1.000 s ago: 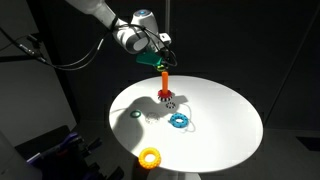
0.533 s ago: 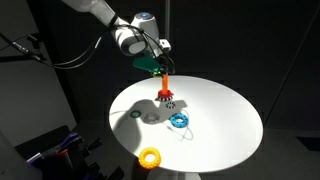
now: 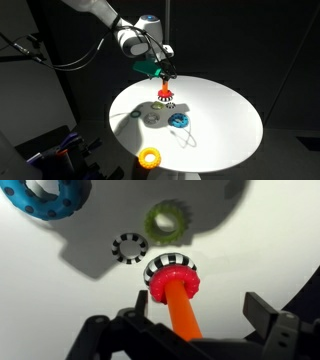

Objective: Remove the green ring from the orange rod and put it on the table

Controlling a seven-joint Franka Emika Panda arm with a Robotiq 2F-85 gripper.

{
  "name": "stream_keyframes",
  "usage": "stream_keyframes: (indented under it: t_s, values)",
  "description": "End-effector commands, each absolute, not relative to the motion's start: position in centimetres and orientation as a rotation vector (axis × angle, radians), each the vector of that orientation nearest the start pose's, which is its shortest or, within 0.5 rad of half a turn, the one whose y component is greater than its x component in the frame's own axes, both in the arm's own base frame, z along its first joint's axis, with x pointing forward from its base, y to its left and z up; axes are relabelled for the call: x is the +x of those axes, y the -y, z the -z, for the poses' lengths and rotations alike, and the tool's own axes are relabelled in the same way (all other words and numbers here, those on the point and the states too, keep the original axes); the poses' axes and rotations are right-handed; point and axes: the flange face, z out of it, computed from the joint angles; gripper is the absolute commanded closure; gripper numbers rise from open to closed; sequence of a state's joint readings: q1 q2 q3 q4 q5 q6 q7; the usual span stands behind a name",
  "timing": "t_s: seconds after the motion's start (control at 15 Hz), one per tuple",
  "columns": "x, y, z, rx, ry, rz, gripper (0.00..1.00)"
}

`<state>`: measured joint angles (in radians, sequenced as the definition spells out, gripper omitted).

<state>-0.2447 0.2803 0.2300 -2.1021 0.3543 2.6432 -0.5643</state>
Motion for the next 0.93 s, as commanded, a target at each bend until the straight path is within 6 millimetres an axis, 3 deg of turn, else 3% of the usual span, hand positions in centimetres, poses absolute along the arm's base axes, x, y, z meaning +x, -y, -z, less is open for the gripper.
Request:
stream_keyframes:
  t_s: [0.0, 0.87]
  values:
    - [59.6, 2.5, -32.2, -2.906, 0.362, 0.44, 0.0]
    - [59.2, 2.4, -34.2, -2.881, 0.38, 0.183, 0.0]
